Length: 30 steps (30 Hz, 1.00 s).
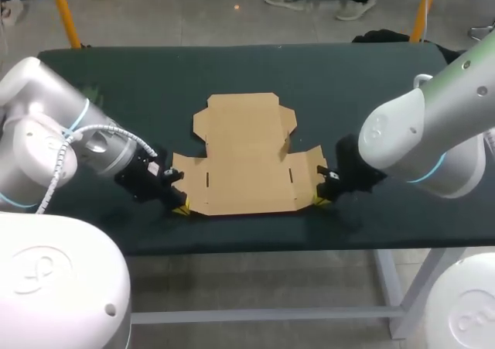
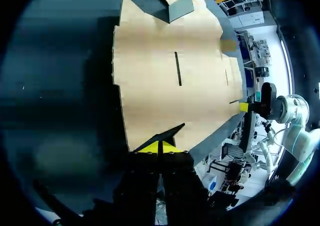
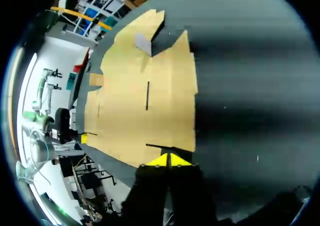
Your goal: Assemble the packaging by folding the flat box into shape, placing the metal phone stand inside, and closing the box properly
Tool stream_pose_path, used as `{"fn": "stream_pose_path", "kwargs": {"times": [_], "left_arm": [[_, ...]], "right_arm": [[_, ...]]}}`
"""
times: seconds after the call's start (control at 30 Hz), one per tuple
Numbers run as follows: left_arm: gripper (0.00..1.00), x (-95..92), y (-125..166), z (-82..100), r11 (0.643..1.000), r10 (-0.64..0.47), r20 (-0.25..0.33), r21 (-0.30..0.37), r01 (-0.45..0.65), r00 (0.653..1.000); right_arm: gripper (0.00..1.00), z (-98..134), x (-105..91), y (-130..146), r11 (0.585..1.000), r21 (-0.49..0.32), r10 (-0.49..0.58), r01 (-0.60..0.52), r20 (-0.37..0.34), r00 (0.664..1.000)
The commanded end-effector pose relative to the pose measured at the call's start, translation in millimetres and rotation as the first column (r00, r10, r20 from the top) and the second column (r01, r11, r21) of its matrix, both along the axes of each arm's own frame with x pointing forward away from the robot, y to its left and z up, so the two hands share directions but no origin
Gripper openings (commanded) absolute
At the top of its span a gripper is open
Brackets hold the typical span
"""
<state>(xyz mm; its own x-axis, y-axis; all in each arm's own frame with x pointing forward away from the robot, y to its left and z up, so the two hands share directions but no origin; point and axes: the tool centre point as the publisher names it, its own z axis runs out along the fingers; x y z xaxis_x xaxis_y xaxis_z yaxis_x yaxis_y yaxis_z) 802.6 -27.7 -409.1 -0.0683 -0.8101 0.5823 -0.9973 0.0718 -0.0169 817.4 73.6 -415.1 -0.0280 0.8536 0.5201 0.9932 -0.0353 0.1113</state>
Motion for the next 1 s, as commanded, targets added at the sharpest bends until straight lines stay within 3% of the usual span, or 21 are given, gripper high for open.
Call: {"fn": "stream_pose_path", "kwargs": {"times": [0.03,1.0], "left_arm": [[0.00,-1.8,-4,7.3,1.000,0.003,0.000,0.031,-0.003,1.000],[0.00,-3.4,-21,16.9,0.994,-0.034,0.022,0.100,0.032,0.999]], "right_arm": [[0.00,2,1.0,1,1.000,-0.002,0.004,-0.004,-0.004,1.000],[0.00,9,5.2,22,0.997,0.005,0.081,-0.081,-0.013,0.997]]}}
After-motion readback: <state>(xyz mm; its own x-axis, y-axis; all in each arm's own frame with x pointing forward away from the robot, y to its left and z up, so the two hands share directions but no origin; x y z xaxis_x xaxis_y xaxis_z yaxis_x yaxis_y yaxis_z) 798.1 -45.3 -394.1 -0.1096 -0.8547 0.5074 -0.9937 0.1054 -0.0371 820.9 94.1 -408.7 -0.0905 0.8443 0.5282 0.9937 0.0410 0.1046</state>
